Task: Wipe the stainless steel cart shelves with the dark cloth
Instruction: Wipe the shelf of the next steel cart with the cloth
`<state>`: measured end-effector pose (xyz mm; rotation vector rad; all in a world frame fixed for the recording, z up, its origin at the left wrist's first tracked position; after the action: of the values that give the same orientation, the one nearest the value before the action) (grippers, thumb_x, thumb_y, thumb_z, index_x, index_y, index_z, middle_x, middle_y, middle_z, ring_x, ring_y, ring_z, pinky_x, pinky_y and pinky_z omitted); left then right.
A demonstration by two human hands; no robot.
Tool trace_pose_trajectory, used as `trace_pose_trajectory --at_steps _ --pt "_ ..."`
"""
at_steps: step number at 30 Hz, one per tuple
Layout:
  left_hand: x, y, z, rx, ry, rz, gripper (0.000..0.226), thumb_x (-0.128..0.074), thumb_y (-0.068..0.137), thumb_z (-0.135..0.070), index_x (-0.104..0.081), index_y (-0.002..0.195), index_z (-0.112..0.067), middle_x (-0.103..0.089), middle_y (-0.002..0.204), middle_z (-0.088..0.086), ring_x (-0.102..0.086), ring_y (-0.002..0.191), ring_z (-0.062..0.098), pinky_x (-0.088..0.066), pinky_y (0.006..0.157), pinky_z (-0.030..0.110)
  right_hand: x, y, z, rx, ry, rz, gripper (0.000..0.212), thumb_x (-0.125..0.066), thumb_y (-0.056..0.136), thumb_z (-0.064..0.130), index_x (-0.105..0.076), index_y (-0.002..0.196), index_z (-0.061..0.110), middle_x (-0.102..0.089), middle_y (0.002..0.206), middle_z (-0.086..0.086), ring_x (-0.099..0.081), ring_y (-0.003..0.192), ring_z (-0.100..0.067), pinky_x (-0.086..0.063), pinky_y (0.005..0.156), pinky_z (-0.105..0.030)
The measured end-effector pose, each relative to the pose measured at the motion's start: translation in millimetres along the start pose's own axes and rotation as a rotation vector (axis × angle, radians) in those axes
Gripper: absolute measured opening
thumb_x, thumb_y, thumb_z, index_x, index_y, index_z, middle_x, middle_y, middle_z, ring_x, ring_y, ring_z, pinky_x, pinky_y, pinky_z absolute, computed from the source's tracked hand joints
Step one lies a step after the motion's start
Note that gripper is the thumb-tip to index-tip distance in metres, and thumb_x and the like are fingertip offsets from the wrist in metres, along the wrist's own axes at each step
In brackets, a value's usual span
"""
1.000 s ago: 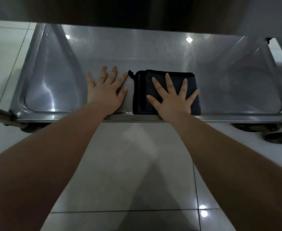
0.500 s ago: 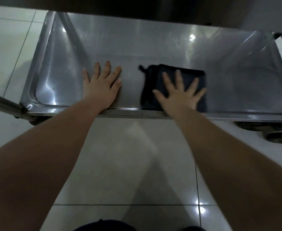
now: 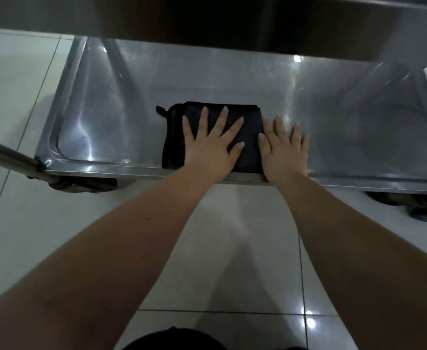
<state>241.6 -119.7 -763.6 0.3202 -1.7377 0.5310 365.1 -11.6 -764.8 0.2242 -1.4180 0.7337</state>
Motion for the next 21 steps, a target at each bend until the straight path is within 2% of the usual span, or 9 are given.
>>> trace_pose_trajectory --at_steps 4,8,13,21 --pt "-0.6 2.3 23.6 0.085 0.028 -0.003 0.069 -0.011 0.088 -0.079 0.005 0.151 -0.054 0.013 0.164 -0.01 0.018 0.15 0.03 0.016 0.107 0.073 -4.1 1.9 -0.4 0.036 -0.079 -0.004 0.055 -0.007 0.102 0.054 0.005 0.155 0.043 0.012 0.165 0.008 0.017 0.149 -0.034 0.013 0.119 -0.052" --pt "12.1 31.6 45.4 0.139 0.04 0.046 0.072 -0.013 0.086 -0.083 0.007 0.15 -0.055 0.015 0.164 -0.008 0.019 0.149 0.032 0.012 0.104 0.078 -5.1 -2.2 3.0 0.074 -0.168 0.029 0.058 -0.009 0.099 0.063 0.011 0.152 0.049 0.017 0.163 0.011 0.021 0.146 -0.041 0.018 0.113 -0.059" --pt "20.5 64.8 47.8 0.165 0.015 0.047 0.081 -0.017 0.081 -0.088 0.0 0.152 -0.052 0.009 0.166 -0.004 0.016 0.149 0.036 0.011 0.1 0.081 -5.8 -1.1 3.8 0.066 -0.185 0.025 0.059 -0.007 0.097 0.065 0.016 0.15 0.05 0.018 0.163 0.012 0.021 0.147 -0.04 0.013 0.115 -0.063" --pt "6.8 -4.7 61.4 0.106 0.07 0.059 0.086 -0.011 0.074 -0.093 0.014 0.147 -0.057 0.02 0.164 -0.004 0.021 0.148 0.034 0.011 0.104 0.079 -5.7 -1.4 4.4 0.049 -0.166 0.044 0.058 -0.01 0.098 0.065 0.011 0.15 0.053 0.017 0.163 0.014 0.022 0.147 -0.038 0.014 0.116 -0.06"
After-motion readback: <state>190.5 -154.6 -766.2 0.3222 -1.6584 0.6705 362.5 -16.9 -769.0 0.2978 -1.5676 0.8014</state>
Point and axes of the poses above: each hand's wrist, its own y-axis towards the middle knuckle, its own x-axis out of the back of the hand, z = x × y, the point moved 1 cm from there along y, towards the middle knuckle
